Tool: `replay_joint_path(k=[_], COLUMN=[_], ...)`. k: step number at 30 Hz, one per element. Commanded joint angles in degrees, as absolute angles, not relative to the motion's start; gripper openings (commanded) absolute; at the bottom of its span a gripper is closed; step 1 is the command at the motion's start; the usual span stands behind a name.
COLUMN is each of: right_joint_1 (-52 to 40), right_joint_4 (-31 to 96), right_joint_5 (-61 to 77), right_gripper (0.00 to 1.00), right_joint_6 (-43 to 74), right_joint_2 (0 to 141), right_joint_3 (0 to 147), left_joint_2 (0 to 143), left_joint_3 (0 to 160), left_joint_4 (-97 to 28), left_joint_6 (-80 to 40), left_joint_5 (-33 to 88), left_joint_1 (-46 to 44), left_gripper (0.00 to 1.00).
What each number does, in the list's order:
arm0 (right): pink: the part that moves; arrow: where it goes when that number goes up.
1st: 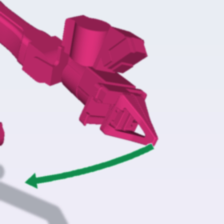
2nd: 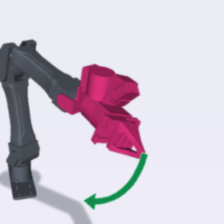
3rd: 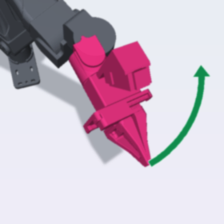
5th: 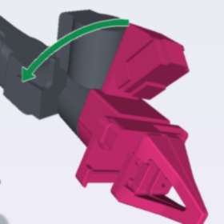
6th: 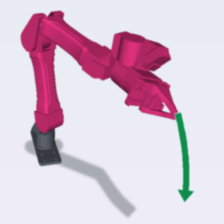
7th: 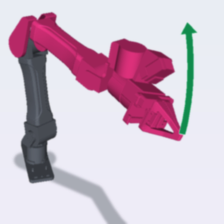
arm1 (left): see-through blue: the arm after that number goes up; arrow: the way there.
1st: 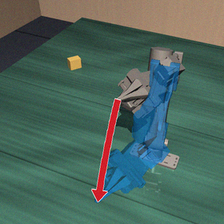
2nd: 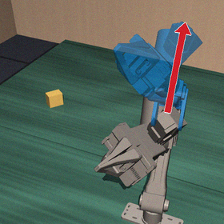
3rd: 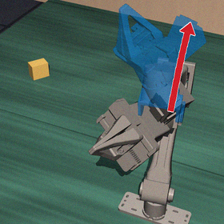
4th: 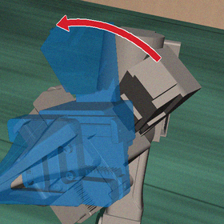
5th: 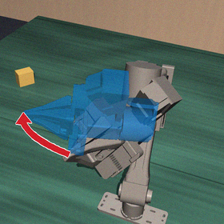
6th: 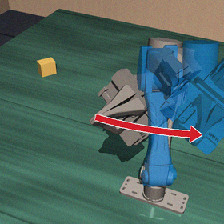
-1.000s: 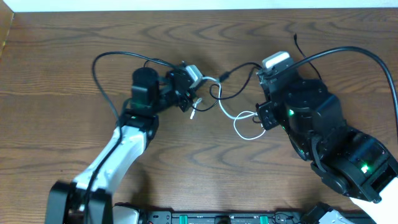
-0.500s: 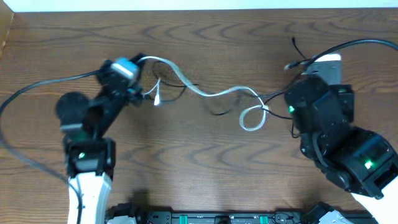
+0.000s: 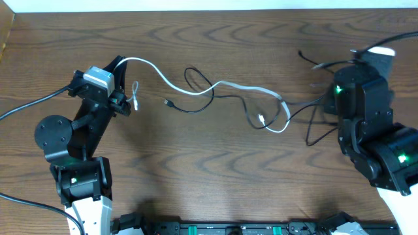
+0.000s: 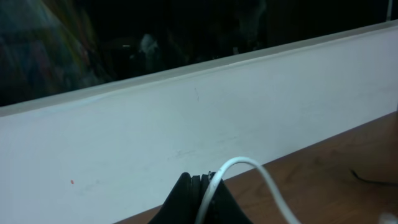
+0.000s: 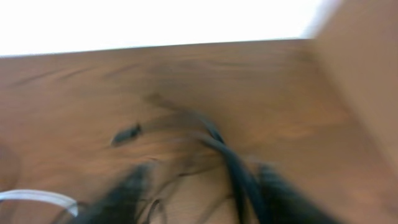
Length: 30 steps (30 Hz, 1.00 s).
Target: Untangle cables
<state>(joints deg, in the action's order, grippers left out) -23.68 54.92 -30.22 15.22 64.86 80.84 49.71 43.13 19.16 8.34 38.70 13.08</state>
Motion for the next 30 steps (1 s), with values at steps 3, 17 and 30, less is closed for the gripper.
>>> replay_joint_path(k=[3, 17, 30], right_joint_1=[-23.55, -24.95, -39.11], right_joint_4=[53.58, 58.22, 51.62], right_joint_5=[-8.47, 18.7, 14.74], right_gripper=[0.99, 0.99, 0.99], right_joint_6=[2.72, -11.22, -22.0], right_joint_2=[67.44, 76.42, 91.88], right_joint_3=[81.3, 81.3, 81.3], left_joint_2=[49.43, 49.43, 49.65], left_joint_3=[43.42, 43.42, 43.42], left_joint_4=[19.31, 19.38, 23.27], left_joint_6=[7.18, 7.14, 4.99], left_joint_5=[39.42, 39.53, 47.68], left_joint_1=[13.39, 13.37, 11.68], left_gripper=[0.07, 0.07, 0.07])
